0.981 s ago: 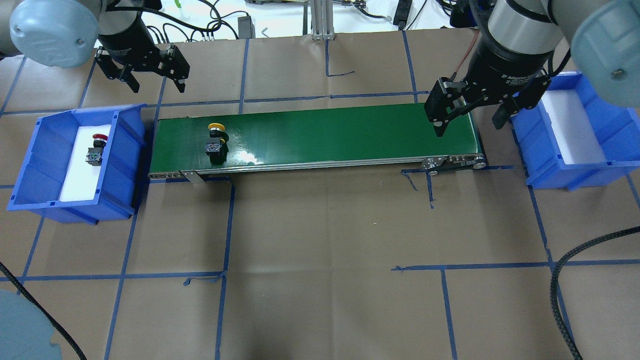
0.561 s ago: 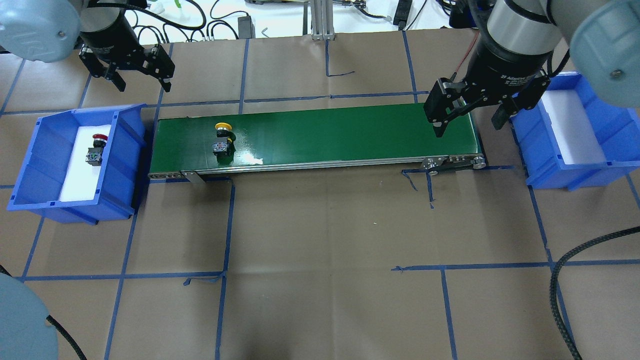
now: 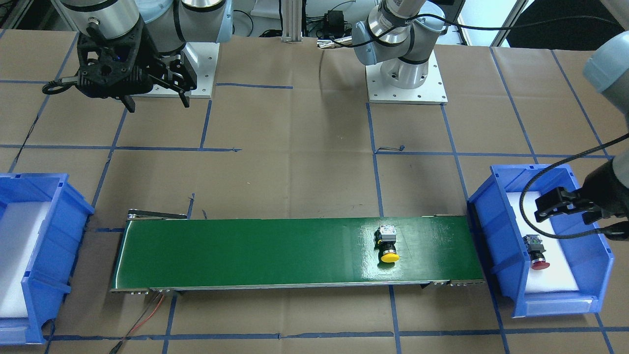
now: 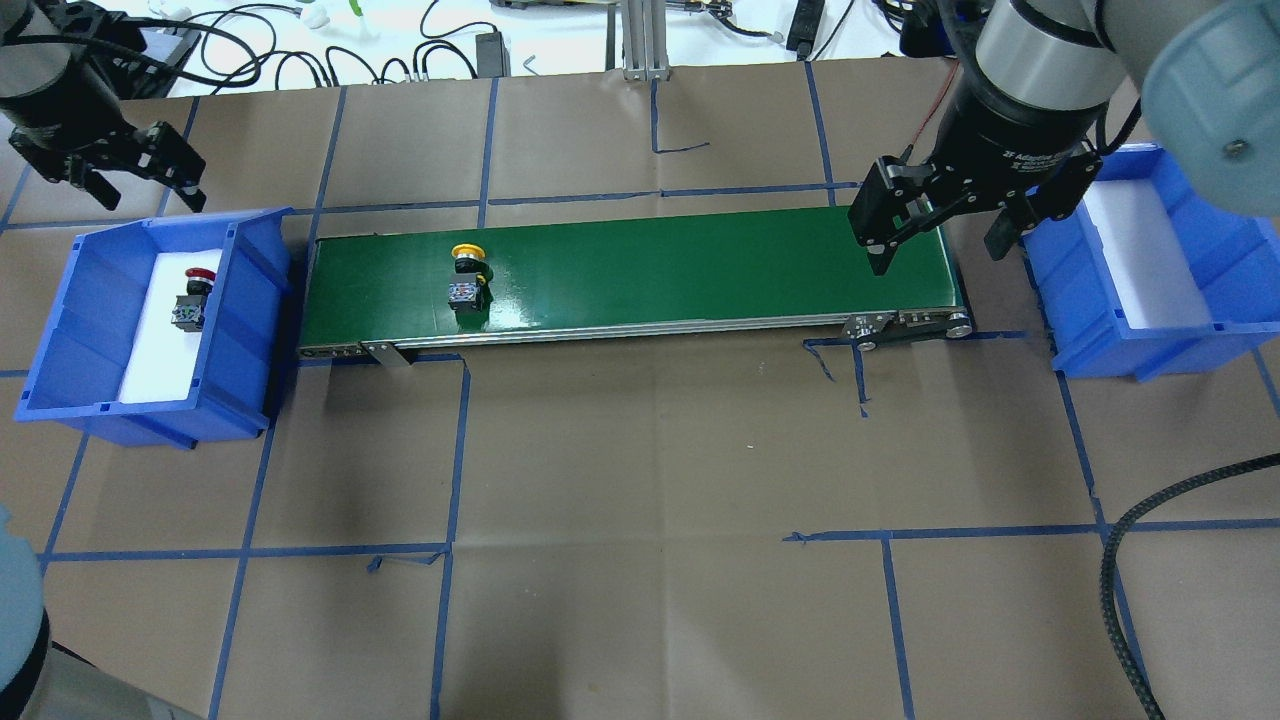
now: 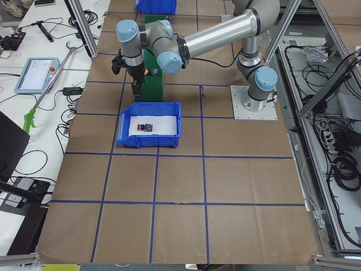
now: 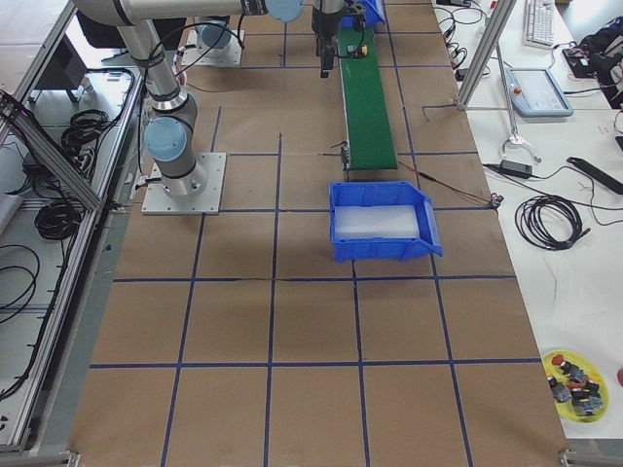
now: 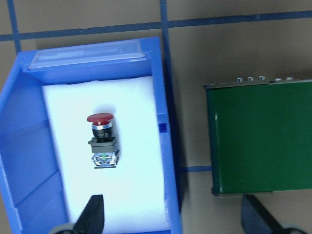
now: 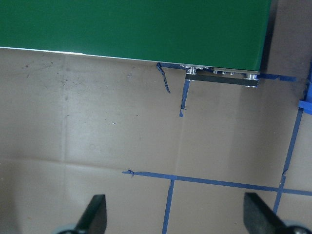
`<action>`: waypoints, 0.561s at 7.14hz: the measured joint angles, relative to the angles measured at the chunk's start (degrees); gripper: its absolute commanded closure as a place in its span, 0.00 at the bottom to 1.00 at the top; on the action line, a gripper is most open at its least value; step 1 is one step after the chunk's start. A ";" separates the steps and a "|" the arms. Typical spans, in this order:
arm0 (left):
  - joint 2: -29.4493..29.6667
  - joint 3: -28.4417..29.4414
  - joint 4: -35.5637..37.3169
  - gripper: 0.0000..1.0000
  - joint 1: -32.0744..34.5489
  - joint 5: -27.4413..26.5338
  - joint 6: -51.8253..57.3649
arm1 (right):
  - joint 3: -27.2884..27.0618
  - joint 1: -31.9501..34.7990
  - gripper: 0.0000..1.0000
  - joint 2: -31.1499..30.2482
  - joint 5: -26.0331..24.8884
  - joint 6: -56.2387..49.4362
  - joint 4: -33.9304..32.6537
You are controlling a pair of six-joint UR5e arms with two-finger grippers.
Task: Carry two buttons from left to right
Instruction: 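Move the left gripper back into the bin and grasp the red-capped button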
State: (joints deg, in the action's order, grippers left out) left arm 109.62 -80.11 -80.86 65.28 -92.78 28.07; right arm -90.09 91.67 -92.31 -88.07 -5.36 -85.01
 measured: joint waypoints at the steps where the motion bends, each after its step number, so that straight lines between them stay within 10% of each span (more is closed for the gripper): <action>1: 0.25 -0.27 0.05 0.01 -2.50 -0.02 2.26 | 0.00 0.10 0.00 0.08 -0.02 0.00 0.07; 4: 2.41 -3.08 3.06 0.01 -5.30 0.18 5.73 | 0.00 0.24 0.00 0.25 -0.08 -0.02 0.07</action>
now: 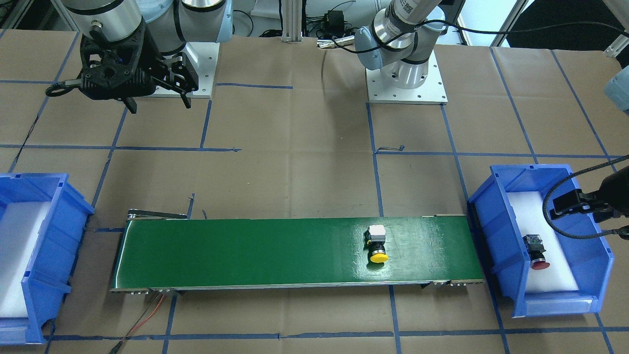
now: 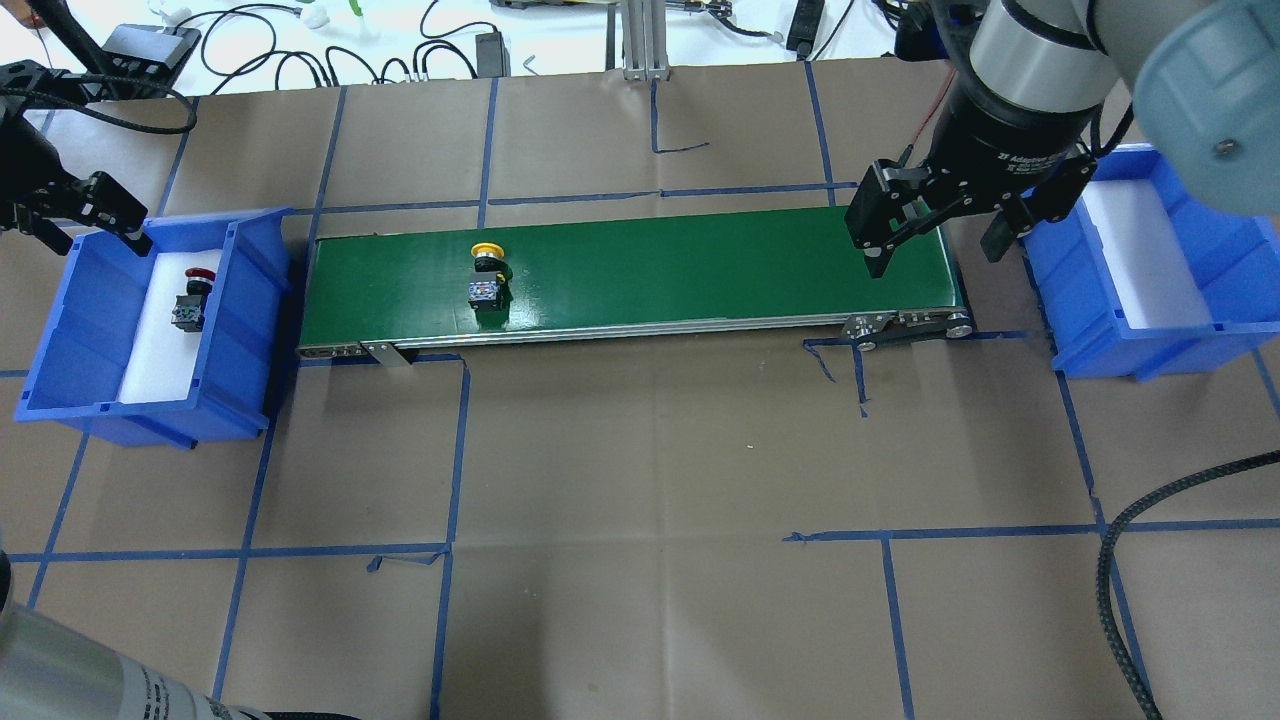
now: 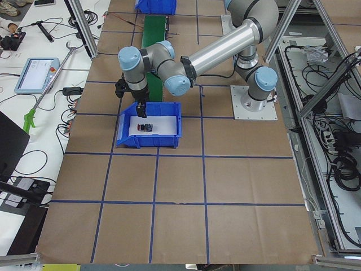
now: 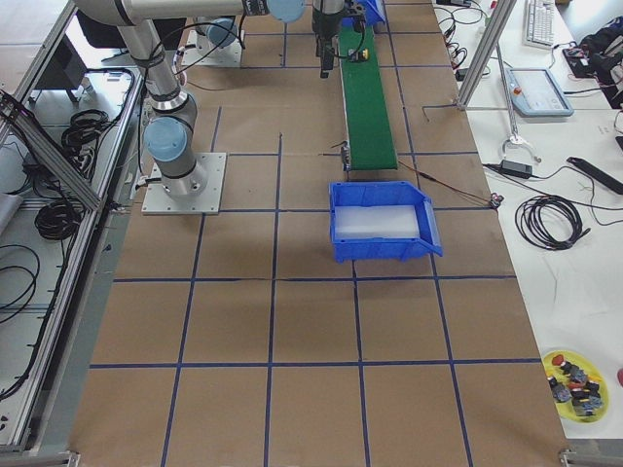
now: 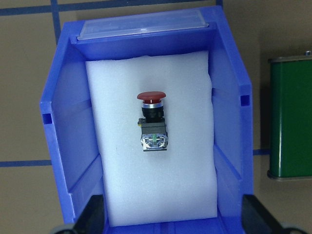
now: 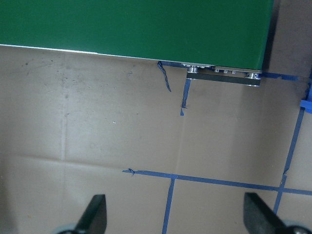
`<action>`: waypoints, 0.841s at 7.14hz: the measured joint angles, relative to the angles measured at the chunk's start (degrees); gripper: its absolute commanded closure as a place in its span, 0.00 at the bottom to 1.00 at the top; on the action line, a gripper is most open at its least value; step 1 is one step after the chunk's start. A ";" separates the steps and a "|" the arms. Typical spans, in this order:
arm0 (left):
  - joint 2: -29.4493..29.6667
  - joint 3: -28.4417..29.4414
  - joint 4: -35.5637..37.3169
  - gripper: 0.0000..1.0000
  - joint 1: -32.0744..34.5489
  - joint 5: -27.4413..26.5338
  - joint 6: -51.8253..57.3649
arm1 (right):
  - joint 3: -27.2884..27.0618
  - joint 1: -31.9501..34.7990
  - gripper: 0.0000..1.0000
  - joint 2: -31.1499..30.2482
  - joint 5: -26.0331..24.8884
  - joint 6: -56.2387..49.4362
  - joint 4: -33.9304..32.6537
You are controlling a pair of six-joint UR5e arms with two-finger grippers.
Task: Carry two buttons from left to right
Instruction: 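Move the left gripper back into the bin and grasp the red-capped button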
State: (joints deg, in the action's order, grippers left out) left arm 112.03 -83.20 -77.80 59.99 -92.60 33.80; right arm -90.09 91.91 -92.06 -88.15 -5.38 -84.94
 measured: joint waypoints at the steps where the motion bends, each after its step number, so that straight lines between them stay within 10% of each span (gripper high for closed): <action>1: 0.18 -2.47 3.44 0.01 -0.20 0.03 0.22 | 0.02 -0.05 0.00 0.02 0.02 -0.04 -0.08; 6: 0.62 -13.56 19.02 0.01 -0.60 0.25 1.00 | 0.09 -0.46 0.00 -0.13 0.07 -0.08 -0.23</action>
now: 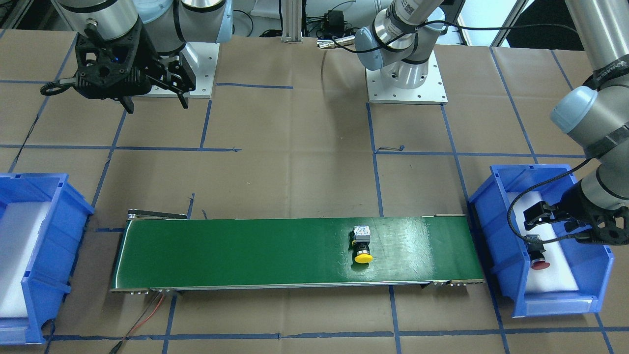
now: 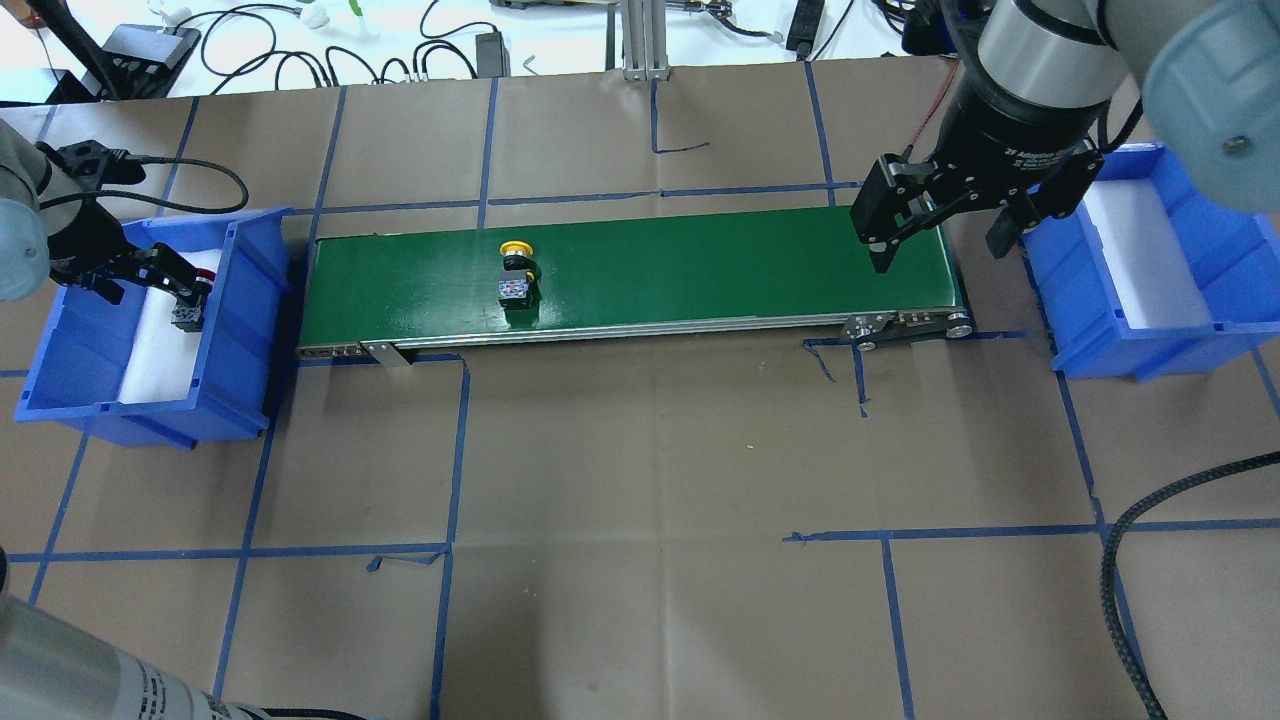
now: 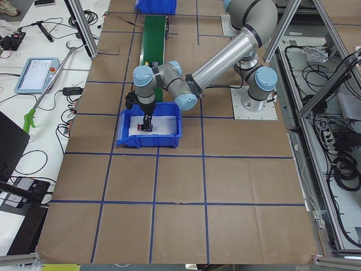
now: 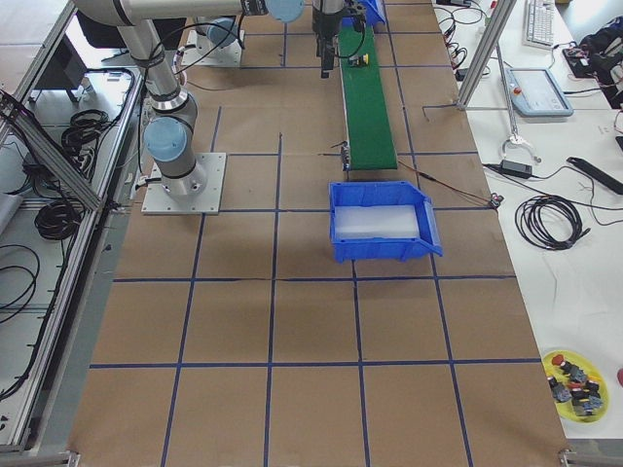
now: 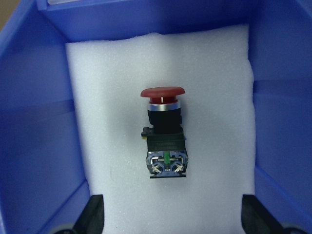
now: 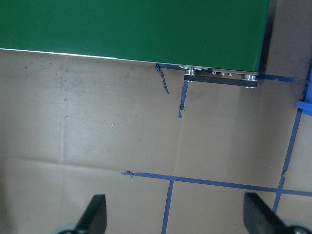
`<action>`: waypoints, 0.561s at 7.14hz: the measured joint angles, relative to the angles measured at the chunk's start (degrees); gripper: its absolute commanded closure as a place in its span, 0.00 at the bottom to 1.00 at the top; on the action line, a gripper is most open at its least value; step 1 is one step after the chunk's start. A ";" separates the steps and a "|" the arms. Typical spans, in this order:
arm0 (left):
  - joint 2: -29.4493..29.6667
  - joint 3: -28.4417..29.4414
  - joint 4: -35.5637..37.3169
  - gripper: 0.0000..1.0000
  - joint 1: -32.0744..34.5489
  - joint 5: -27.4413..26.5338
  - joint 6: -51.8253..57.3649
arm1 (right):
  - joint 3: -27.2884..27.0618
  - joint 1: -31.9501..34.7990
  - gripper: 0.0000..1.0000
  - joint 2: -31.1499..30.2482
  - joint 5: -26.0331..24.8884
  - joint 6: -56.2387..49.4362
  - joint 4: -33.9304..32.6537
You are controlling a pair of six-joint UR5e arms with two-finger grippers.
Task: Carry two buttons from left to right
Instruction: 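Move the left gripper back into the bin and grasp the red-capped button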
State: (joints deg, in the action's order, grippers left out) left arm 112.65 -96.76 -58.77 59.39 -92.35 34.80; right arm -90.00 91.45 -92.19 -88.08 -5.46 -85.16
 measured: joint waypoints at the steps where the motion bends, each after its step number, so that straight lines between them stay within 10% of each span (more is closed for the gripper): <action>1: 0.90 -0.30 0.93 0.01 -0.03 0.22 0.06 | 0.00 0.01 0.00 0.01 0.01 0.01 0.00; 4: 4.63 -0.37 4.39 0.01 -0.06 1.42 0.15 | 0.00 0.06 0.00 0.23 0.01 0.01 0.00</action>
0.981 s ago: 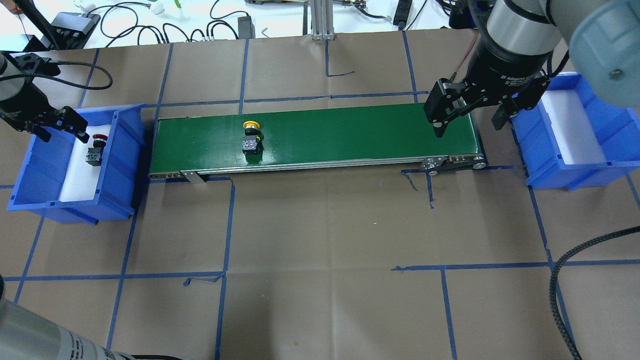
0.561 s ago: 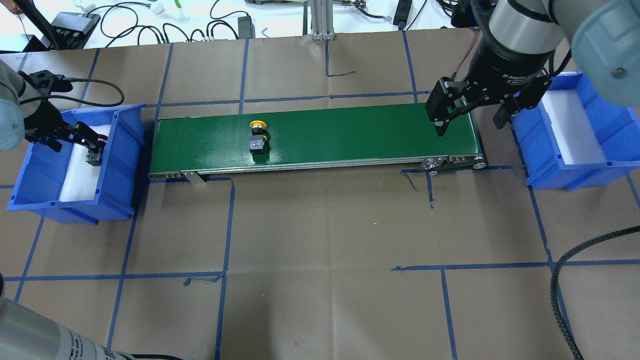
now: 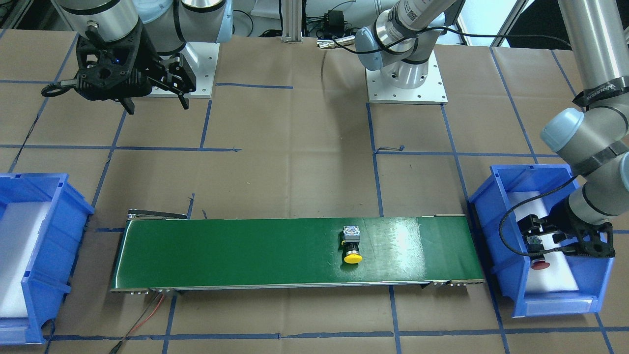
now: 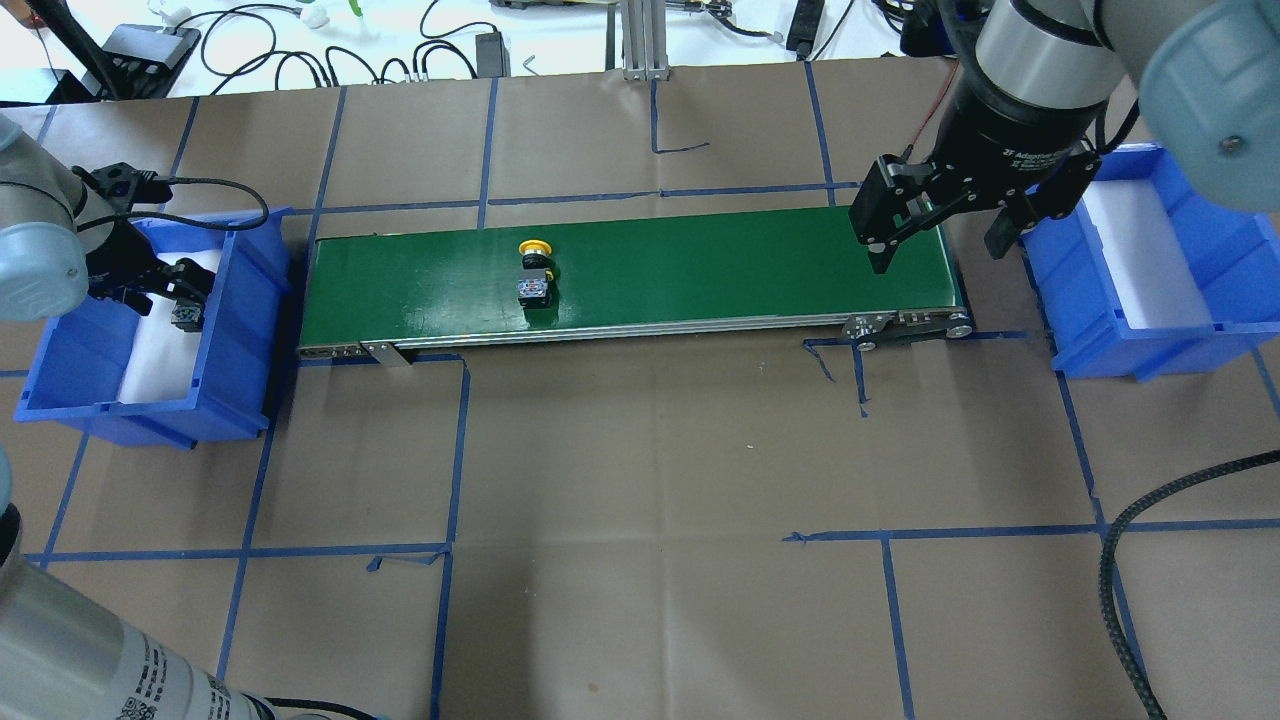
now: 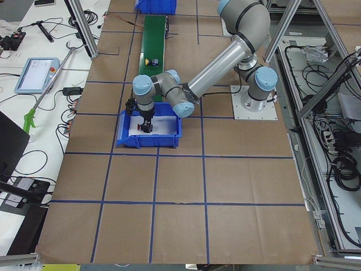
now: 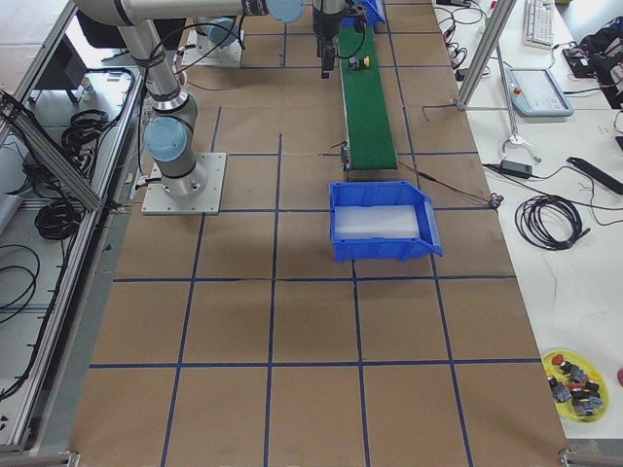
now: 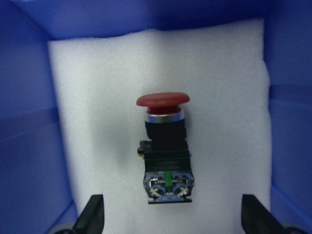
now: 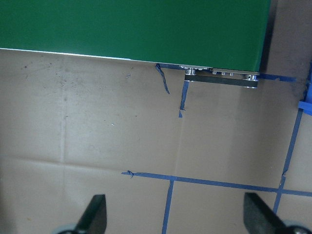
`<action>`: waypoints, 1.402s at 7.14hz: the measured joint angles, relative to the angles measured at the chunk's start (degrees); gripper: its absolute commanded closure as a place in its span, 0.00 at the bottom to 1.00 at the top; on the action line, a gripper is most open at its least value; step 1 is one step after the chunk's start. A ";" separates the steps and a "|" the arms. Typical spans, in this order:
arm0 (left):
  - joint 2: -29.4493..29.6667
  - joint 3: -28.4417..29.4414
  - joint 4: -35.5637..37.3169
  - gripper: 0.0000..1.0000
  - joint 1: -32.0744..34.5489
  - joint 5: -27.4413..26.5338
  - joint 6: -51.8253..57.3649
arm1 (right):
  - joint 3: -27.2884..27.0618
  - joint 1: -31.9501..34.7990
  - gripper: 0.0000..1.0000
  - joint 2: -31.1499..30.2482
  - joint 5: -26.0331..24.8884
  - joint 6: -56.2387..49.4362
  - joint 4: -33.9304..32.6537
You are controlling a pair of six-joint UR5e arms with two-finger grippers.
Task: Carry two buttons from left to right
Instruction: 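Move the left gripper back into the bin and grasp the red-capped button, then lift the red button and carry it over the belt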
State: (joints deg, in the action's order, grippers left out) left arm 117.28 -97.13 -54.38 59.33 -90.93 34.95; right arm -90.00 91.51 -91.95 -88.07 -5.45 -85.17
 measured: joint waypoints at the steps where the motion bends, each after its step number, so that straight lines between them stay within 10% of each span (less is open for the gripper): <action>1: 0.64 0.00 0.63 0.02 0.00 0.26 -0.01 | 0.00 0.04 0.00 0.03 0.00 0.00 0.00; 7: 2.69 2.14 2.14 0.90 0.01 0.86 0.84 | 0.00 0.00 0.00 0.07 0.00 0.00 -0.04; 10: 0.88 2.47 1.43 0.92 0.21 1.78 0.80 | 0.00 0.02 0.00 0.03 0.00 0.00 0.03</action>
State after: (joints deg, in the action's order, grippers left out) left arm 118.16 -94.66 -52.95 59.54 -89.14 35.75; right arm -90.00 91.53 -91.93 -88.07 -5.45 -85.14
